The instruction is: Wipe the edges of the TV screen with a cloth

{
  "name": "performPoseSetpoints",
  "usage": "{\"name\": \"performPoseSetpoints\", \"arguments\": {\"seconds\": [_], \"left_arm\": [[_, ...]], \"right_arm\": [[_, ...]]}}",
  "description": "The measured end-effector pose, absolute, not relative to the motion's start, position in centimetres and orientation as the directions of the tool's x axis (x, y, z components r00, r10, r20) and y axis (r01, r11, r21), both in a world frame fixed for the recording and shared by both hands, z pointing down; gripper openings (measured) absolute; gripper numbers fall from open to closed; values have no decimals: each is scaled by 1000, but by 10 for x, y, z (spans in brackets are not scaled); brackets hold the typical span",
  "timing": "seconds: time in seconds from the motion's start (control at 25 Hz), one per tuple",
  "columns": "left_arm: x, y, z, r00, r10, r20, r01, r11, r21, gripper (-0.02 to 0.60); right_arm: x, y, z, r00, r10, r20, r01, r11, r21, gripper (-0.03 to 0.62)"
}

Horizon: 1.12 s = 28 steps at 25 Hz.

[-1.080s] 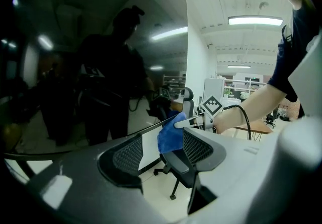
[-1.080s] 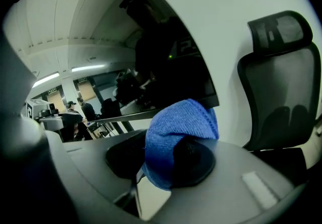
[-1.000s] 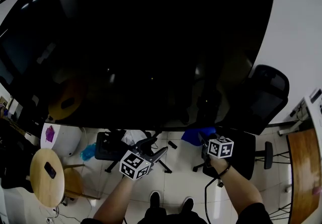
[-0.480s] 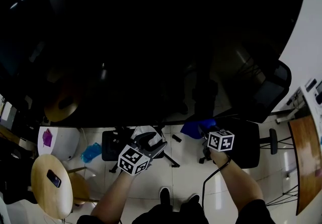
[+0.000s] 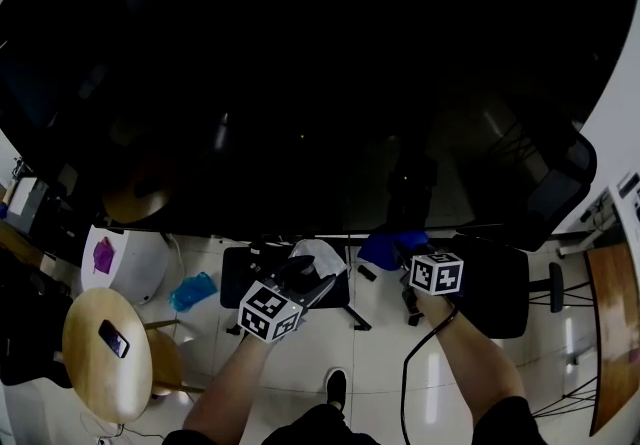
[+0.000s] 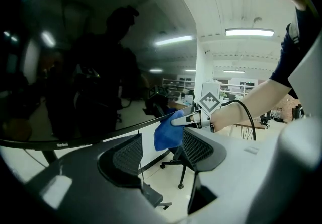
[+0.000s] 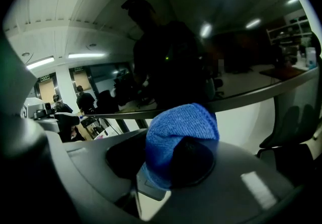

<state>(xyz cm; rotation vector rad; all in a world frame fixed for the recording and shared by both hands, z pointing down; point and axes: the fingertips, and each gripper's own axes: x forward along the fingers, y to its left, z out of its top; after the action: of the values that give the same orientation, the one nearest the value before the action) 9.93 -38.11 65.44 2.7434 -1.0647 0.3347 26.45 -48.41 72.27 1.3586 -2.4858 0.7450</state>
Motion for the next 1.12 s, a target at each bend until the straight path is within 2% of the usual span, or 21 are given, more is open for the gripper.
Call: {"name": "performPoseSetpoints", "arguments": {"seconds": [0.44, 0.84, 1.12], "left_arm": [[-12, -340, 653, 649, -686, 329, -737, -675, 48, 239], [-133, -352, 663, 684, -667, 295, -714, -695, 86, 239], [-219, -361, 660, 685, -670, 286, -718, -687, 110, 239]], "right_arm": [[162, -479, 720, -572, -718, 396, -816, 453, -358, 126], [54, -465, 721, -555, -742, 375, -829, 456, -324, 124], [5, -467, 724, -465, -795, 389, -877, 354, -324, 126]]}}
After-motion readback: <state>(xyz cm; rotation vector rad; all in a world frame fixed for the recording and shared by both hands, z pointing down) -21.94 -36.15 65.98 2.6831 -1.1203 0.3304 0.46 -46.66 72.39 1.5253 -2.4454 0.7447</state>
